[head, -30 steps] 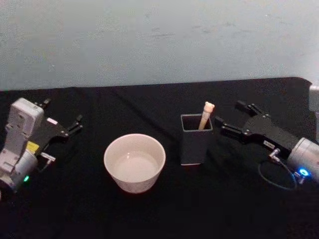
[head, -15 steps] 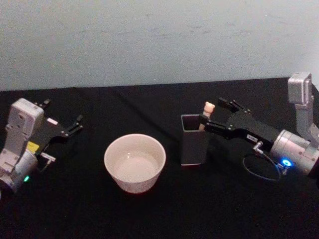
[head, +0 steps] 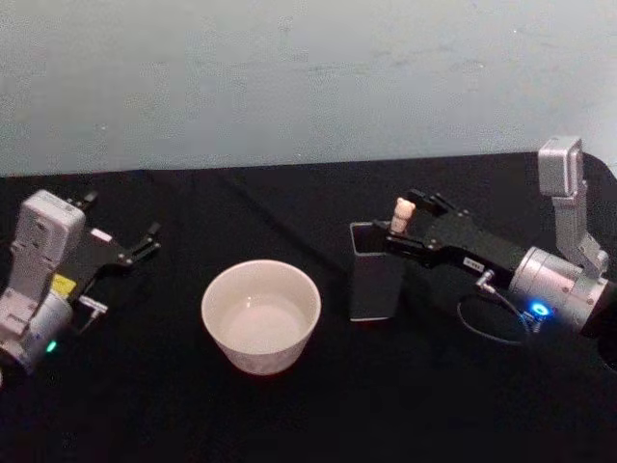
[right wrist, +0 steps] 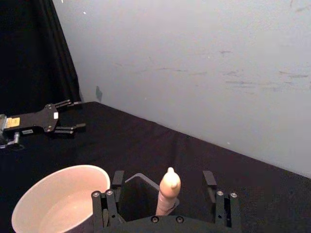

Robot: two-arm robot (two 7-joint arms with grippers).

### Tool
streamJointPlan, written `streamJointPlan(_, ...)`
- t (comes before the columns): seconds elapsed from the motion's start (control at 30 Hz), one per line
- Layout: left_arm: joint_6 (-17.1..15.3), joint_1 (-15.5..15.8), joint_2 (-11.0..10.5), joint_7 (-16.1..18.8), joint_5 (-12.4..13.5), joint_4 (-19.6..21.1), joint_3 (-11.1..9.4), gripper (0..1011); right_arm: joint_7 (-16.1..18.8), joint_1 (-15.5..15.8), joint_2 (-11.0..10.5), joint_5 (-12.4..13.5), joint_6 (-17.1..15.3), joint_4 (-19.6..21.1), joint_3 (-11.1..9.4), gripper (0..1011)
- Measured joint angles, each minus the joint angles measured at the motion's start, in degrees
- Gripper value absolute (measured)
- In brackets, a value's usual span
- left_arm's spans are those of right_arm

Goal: Pick up the stirring spoon with one hand, stir inside the cup, then place it back in its original position.

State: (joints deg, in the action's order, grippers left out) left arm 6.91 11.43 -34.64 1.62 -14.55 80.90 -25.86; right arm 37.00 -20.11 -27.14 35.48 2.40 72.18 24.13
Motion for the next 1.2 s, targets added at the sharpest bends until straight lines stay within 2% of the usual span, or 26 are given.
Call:
streamJointPlan(0.2,0.00,0.00,0.00,0.00,0.00,0.00,0.00,1001,0.15,-0.35,0.13,-0.64,0.31,-0.49,0.35,1002)
streamJointPlan(0.37,0.00,0.00,0.00,0.00,0.00,0.00,0.00,1001,-0.61,-0.26,0.02,-2.26,1.39,-0.18,0.62,1002)
streamJointPlan(0.73,0.00,0.00,0.00,0.00,0.00,0.00,0.00,1001,-0.61,-0.20,-0.01,-1.97,1.26,-0.13,0.57,1002)
streamJointPlan(0.97,0.00,0.00,0.00,0.00,0.00,0.00,0.00,1001,-0.58,-0.18,-0.01,-1.82,1.15,-0.13,0.53,882)
streamJointPlan(1.0,0.00,0.00,0.00,0.00,0.00,0.00,0.00,1001,-0.57,-0.18,-0.02,-1.79,1.13,-0.13,0.52,826)
streamJointPlan(1.1,0.00,0.00,0.00,0.00,0.00,0.00,0.00,1001,-0.56,-0.17,-0.02,-1.75,1.10,-0.13,0.50,773)
streamJointPlan(1.13,0.00,0.00,0.00,0.00,0.00,0.00,0.00,1001,-0.55,-0.17,-0.02,-1.74,1.09,-0.13,0.50,717)
streamJointPlan(1.2,0.00,0.00,0.00,0.00,0.00,0.00,0.00,1001,-0.54,-0.17,-0.02,-1.72,1.08,-0.13,0.49,678)
